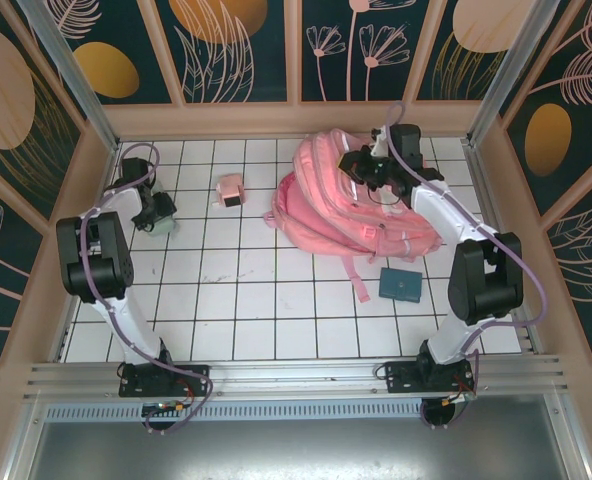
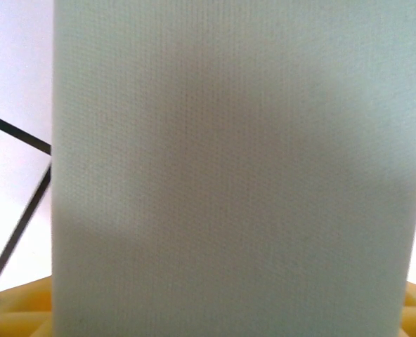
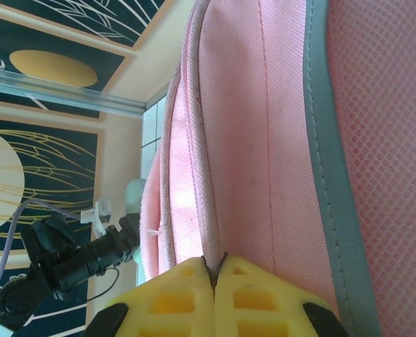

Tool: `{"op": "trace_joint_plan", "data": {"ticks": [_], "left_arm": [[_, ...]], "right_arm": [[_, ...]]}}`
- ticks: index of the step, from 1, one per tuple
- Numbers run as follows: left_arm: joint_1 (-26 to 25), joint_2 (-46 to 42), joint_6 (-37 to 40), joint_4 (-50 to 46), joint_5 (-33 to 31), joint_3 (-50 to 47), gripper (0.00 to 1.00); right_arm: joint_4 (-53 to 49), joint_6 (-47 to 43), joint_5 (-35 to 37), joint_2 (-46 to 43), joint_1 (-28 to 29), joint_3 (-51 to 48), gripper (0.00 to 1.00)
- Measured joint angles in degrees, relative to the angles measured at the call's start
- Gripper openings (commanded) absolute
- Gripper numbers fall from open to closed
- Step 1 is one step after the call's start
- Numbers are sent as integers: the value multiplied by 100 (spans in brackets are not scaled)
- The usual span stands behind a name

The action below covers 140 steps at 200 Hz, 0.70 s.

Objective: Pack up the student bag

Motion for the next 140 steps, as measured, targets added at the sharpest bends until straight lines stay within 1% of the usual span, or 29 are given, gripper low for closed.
{"op": "trace_joint_plan", "data": {"ticks": [12,32,86,112,140], "left_arm": [[-133,-173,-72,0,153,-79,60],[-494,-426,-254,7,463,-118,58],[-1679,-951,-1032,605,1403,-116,57],[-2323,-852,-1401,863,1692,31,55],[-2949,-407,-1775,1154,1897,367,54]], "right_arm": [[2,26,-46,0,-46,13,0],[7,72,-149,-2,-107,13,0],[15,203,-188,-125,-186,13,0],[13,271,-166,-216,-221,9,0],[13,328,-138,-282,-229,-2,0]]}}
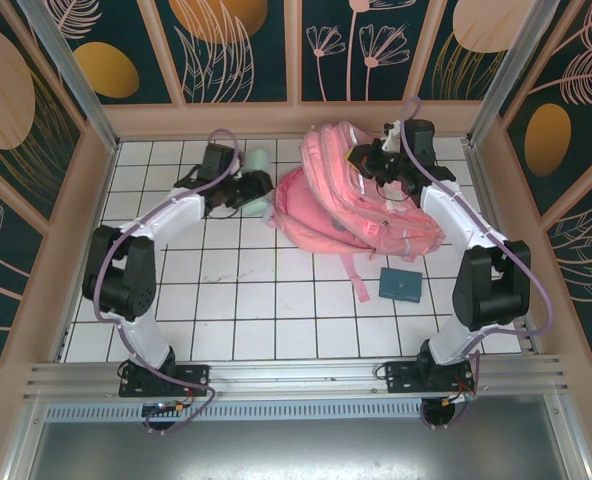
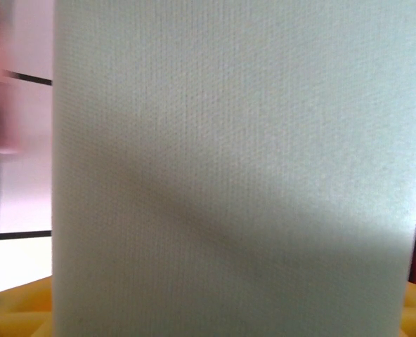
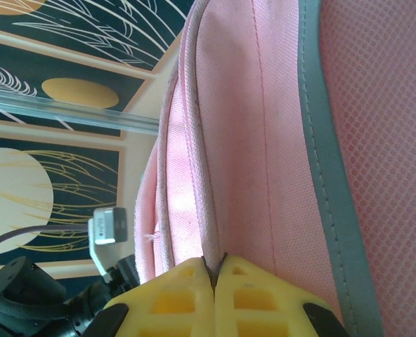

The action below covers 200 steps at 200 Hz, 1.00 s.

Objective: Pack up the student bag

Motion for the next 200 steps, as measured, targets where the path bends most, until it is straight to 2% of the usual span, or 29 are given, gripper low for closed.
{"op": "trace_joint_plan", "data": {"ticks": [44,107,200], "left_arm": [[-713,955,-529,201,127,822,55],[-1010,2100,-942,216,52,1904,55],[-1403,2352,-1132,-15,-916,1902,56]], "right_arm": [[13,48,17,-127,0,-164,0],[28,111,61,-330,2,-313,0],[55,125,59,-332,13,-343,0]]}}
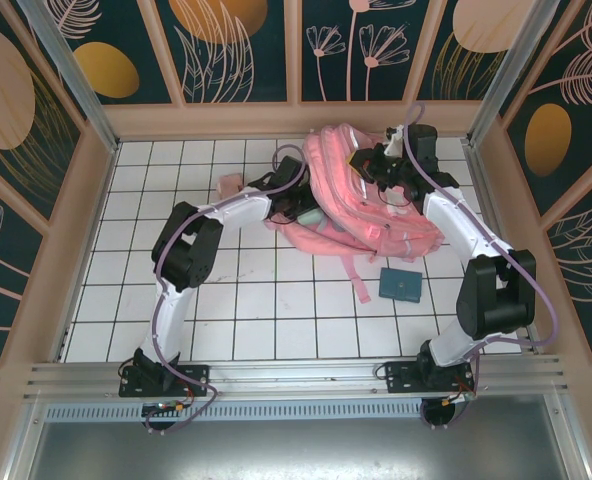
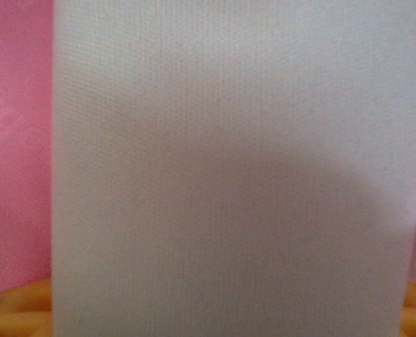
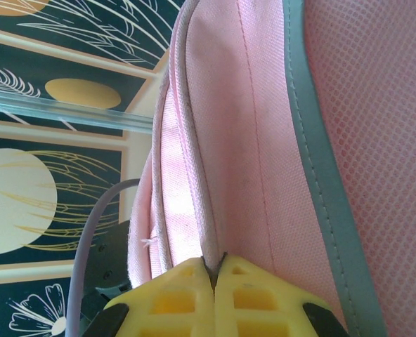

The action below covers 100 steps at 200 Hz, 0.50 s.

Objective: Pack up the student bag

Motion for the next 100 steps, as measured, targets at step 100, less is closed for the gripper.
{"op": "trace_joint_plan", "data": {"ticks": [100], "left_arm": [[-450,-391,-85,-374,-780,-437,72]], "right_arm": [[-2,-20,-26,0,37,0,0]]}}
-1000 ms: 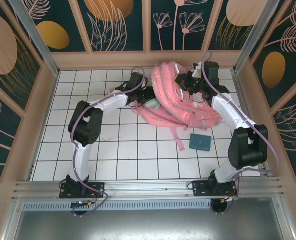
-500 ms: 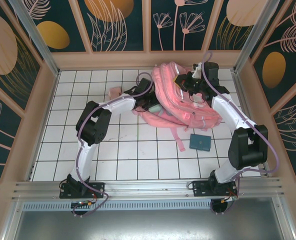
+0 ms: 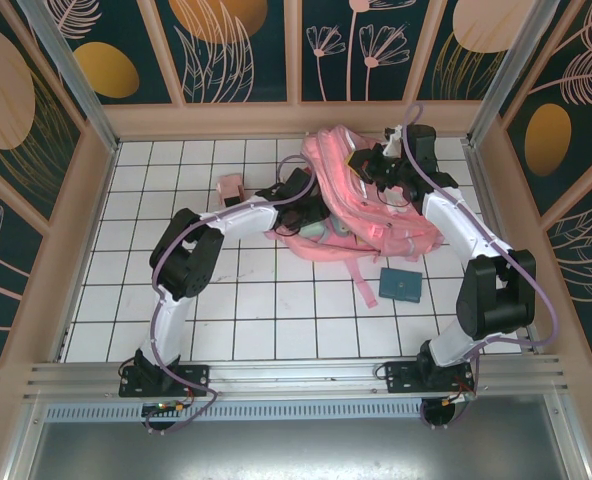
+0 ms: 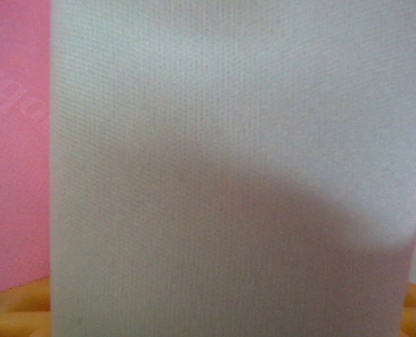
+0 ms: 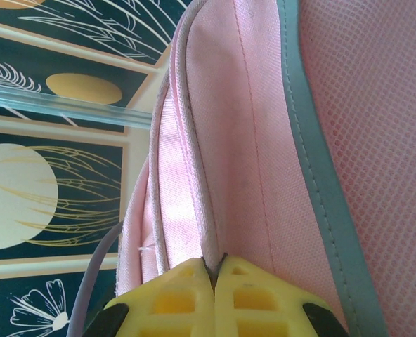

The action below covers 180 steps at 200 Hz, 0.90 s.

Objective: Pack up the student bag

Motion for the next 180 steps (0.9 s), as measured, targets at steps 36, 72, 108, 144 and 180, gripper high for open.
{"op": "trace_joint_plan", "data": {"ticks": [36,72,108,144,180], "left_arm": [[-59,-55,17,-22,90,11,92],[-87,-151,52,-326,146,74,98],[-109,-378,94,-651,131,92,99],[-98,-776,317,-874,-31,90,98],[282,-1270,621,-1032,-238,-39,98]], "right_arm": [[-2,-4,0,0,0,0,0],[-2,-7,0,0,0,0,0],[0,-70,2,0,-2,0,0],[0,-109,-4,0,-7,-9,0],[0,-114,-31,0,-7,-33,0]]}}
